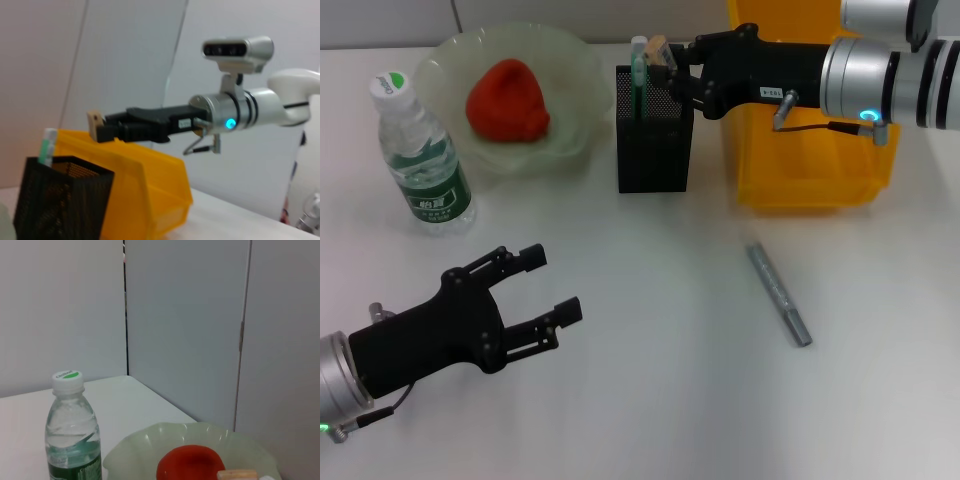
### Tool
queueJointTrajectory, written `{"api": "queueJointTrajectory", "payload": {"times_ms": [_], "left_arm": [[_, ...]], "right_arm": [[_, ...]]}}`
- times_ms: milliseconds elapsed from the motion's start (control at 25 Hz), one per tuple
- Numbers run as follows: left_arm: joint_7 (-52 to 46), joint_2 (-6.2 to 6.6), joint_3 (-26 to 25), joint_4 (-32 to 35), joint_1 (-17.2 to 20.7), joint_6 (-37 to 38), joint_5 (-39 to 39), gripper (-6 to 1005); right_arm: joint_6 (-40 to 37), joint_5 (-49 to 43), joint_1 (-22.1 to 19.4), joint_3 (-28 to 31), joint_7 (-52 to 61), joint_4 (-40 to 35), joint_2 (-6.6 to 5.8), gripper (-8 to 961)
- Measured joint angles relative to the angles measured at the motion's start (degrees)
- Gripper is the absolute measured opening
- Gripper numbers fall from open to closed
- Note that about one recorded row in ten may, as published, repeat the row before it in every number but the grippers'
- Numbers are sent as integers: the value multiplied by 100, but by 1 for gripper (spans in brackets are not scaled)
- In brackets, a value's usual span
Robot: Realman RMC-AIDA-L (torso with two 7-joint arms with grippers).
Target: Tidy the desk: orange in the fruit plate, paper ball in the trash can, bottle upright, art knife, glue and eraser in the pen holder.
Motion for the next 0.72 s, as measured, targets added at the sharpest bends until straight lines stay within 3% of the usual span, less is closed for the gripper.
{"api": "queueJointTrajectory", "payload": {"times_ms": [360, 720], "left_arm": [[164, -8, -202, -126, -15, -7, 4, 843], [165, -2, -201, -126, -3, 2, 27, 843]], "right_arm": [[524, 492, 3, -574, -10, 88, 7, 254], [575, 588, 2, -634, -11, 106, 7, 256]]}}
